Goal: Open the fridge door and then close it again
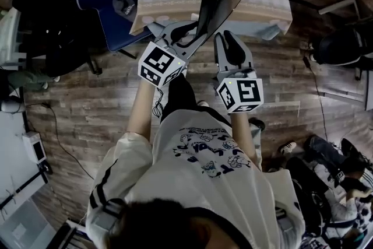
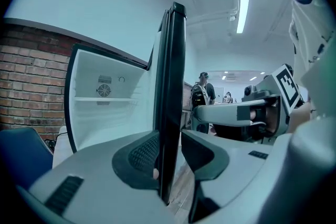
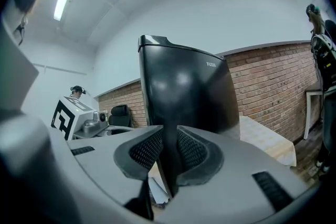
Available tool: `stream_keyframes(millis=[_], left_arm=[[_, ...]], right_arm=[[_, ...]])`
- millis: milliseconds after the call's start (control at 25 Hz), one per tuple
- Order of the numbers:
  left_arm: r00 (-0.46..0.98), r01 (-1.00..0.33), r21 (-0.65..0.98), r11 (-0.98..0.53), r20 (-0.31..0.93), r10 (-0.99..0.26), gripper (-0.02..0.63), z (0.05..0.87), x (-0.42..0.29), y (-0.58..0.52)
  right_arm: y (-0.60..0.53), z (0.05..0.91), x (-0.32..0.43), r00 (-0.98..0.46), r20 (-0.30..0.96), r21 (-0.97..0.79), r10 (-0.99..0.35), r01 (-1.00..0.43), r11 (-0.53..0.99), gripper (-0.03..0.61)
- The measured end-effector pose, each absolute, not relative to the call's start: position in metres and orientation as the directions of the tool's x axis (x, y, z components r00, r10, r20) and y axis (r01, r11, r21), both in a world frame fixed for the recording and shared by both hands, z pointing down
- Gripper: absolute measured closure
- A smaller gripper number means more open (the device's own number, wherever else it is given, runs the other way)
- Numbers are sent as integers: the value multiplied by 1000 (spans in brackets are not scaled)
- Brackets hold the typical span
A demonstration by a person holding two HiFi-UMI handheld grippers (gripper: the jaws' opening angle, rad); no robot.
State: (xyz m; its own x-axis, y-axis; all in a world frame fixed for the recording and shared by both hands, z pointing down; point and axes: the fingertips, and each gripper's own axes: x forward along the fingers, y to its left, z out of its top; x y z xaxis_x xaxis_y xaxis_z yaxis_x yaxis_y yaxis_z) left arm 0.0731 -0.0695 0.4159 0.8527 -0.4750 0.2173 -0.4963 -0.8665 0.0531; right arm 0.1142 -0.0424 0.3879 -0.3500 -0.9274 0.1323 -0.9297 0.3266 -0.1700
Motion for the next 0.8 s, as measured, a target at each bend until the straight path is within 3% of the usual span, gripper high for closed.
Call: stream_keyframes(millis=[800], left_arm=[[909, -375, 36, -926, 207, -361, 471, 412, 167, 11]], right_arm=[[20, 373, 183, -297, 130, -132, -946, -951, 281, 442]])
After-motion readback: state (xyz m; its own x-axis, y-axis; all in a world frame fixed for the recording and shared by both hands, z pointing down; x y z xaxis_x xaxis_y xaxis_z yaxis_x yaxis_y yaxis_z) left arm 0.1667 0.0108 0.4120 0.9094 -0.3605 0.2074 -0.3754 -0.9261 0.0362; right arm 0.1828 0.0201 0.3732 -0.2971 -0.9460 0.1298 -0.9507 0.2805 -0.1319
